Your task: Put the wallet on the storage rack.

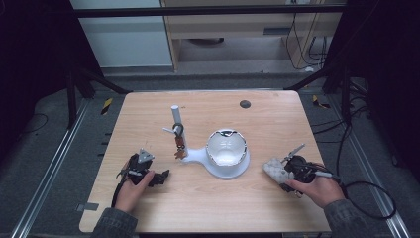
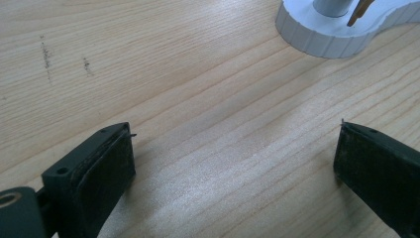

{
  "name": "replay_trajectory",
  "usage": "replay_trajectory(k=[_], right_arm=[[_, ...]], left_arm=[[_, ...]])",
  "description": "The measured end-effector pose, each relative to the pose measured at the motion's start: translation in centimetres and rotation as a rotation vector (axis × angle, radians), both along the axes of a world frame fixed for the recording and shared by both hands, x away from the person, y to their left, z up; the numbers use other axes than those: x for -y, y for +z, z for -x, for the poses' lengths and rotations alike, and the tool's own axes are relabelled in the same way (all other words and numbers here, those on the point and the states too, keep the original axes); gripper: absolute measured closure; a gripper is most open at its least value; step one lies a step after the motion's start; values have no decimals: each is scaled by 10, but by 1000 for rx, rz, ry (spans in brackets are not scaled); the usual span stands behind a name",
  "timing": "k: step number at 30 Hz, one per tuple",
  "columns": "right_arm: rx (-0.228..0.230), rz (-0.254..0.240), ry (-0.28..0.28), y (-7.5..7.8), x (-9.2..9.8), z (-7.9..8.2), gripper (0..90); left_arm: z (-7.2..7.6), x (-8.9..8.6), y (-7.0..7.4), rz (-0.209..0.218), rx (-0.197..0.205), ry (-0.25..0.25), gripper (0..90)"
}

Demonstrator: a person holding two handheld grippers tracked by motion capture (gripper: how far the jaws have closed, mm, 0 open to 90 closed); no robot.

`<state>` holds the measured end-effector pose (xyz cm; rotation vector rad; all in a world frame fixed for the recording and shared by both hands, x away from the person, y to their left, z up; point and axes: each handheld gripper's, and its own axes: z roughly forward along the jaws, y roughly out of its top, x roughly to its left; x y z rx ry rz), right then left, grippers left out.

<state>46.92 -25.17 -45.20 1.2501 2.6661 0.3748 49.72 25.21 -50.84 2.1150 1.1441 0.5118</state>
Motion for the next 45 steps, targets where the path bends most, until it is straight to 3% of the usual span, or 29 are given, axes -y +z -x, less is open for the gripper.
replay_trajectory(k=[21, 45], right_arm=[[76, 77, 128, 58, -22, -1, 308], [133, 170, 264, 101, -74, -6, 308]], left_arm=[[1, 0, 0, 2, 2, 0, 18], [1, 1, 0, 2, 1, 3, 18]])
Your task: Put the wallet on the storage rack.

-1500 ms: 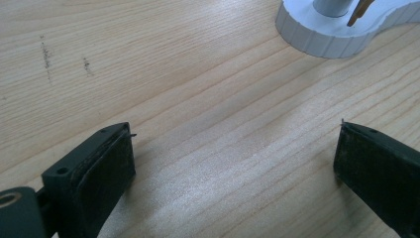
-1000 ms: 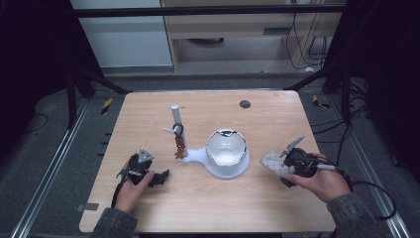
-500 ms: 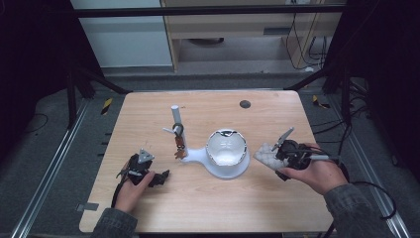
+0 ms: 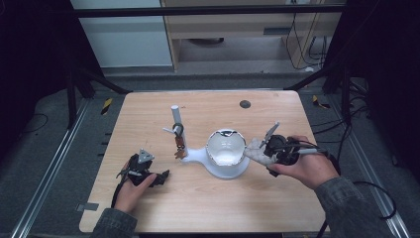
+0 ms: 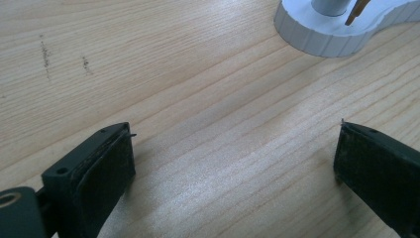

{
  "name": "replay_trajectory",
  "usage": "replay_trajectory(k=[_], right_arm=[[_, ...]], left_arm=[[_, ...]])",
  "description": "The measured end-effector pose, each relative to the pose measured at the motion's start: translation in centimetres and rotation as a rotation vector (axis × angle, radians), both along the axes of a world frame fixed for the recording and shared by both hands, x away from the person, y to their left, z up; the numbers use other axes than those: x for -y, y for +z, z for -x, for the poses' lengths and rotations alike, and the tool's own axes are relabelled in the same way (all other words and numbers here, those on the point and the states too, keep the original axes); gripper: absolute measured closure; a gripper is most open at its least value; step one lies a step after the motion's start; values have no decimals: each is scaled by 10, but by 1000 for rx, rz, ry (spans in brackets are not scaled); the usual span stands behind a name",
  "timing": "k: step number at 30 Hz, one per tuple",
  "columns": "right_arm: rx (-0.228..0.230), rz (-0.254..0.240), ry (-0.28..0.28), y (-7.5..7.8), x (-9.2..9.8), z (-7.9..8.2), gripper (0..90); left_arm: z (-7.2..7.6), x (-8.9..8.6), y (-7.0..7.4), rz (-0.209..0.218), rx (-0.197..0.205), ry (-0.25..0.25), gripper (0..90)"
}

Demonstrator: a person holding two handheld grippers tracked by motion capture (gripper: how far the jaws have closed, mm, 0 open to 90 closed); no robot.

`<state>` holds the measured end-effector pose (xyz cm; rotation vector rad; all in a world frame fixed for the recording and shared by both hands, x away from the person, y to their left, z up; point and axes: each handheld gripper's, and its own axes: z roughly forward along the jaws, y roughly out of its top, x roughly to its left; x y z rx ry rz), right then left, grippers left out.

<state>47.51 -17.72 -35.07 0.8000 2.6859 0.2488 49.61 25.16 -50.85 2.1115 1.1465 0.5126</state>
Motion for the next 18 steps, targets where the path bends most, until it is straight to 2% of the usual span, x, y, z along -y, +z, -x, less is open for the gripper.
replay_trajectory(k=[18], right_arm=[[3, 37, 71, 7, -34, -6, 308]], left_arm=[[0, 0, 0, 1, 3, 2, 18]])
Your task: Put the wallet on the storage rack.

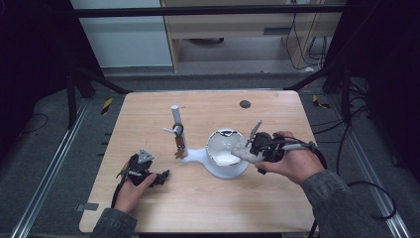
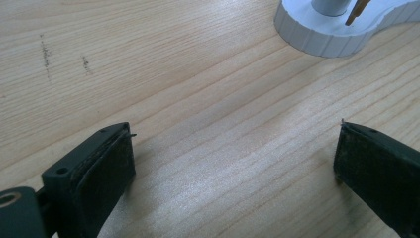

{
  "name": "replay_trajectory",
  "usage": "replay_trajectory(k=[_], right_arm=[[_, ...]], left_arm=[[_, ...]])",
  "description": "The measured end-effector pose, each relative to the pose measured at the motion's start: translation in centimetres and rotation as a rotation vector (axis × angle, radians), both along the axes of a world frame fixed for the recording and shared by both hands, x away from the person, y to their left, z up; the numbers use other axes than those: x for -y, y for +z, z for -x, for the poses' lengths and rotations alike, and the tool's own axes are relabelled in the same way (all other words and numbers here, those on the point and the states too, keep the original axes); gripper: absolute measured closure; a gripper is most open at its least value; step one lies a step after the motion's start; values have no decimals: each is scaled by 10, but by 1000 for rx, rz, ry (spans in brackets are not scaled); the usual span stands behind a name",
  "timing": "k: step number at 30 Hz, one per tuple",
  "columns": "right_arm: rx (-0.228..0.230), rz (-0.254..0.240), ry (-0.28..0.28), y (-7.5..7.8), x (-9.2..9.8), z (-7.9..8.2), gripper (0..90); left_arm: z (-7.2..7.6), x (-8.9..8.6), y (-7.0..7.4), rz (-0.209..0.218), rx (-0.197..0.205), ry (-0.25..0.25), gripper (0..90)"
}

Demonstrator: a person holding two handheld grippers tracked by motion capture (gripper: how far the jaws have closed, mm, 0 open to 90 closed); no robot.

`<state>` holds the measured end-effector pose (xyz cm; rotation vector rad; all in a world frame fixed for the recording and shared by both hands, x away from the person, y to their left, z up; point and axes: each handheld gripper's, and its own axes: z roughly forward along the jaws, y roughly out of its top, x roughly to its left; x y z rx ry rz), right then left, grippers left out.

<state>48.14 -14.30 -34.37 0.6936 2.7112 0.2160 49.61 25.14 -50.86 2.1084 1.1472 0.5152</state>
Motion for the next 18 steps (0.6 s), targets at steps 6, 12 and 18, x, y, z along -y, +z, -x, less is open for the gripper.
replay_trajectory(k=[6, 12, 18], right_arm=[[-3, 15, 9, -1, -8, -2, 308], [-9, 21, 23, -1, -14, -3, 308], [-12, 25, 37, -2, -20, -4, 309]], left_arm=[[0, 0, 0, 0, 0, 2, 17], [0, 0, 0, 0, -1, 1, 17], [0, 0, 0, 0, -1, 1, 17]])
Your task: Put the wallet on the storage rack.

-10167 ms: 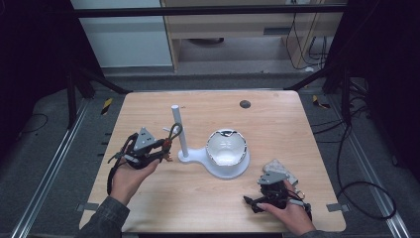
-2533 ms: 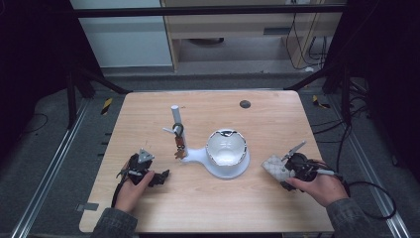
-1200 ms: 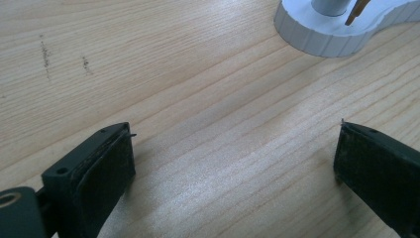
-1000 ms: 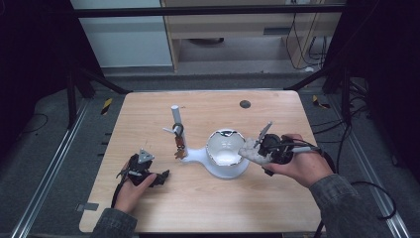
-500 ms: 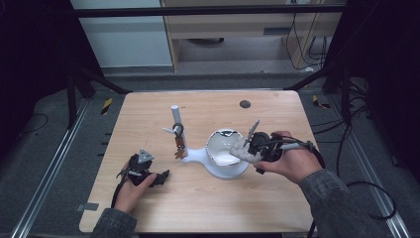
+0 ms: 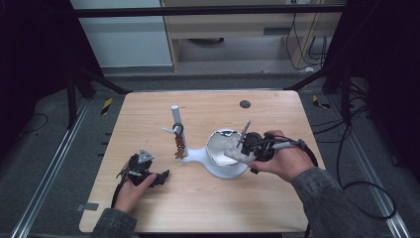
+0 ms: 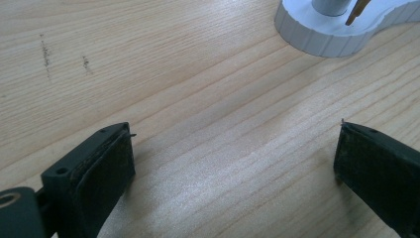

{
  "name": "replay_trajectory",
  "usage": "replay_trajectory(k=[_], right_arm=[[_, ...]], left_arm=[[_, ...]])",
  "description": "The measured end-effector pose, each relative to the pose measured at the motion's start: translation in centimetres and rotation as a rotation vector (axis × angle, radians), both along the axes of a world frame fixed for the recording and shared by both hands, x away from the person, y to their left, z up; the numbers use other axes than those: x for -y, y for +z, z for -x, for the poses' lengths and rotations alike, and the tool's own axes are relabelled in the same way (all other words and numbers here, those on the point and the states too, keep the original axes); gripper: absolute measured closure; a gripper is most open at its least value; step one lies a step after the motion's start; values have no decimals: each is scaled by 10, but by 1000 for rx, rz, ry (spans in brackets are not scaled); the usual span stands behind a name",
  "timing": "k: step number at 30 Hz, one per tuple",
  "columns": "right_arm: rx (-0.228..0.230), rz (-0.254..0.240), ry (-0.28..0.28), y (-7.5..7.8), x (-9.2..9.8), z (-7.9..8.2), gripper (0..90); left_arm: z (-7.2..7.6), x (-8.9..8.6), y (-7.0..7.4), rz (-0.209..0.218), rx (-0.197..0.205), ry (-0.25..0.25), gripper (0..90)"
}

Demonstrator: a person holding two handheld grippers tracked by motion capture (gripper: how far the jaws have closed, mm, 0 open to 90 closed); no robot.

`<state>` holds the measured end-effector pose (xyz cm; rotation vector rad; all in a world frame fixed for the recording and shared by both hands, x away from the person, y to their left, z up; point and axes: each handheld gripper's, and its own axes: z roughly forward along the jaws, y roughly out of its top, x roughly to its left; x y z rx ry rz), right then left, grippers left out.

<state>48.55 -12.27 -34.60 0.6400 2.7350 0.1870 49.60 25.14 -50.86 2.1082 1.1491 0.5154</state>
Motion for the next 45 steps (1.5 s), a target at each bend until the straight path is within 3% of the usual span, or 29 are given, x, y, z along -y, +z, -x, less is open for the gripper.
replay_trajectory(k=[14, 45], right_arm=[[-18, 22, 28, -9, -14, -5, 308], [-47, 52, 19, -24, -40, -24, 307]], left_arm=[[0, 0, 0, 0, -1, -1, 16], [0, 0, 0, -1, -1, -2, 14]])
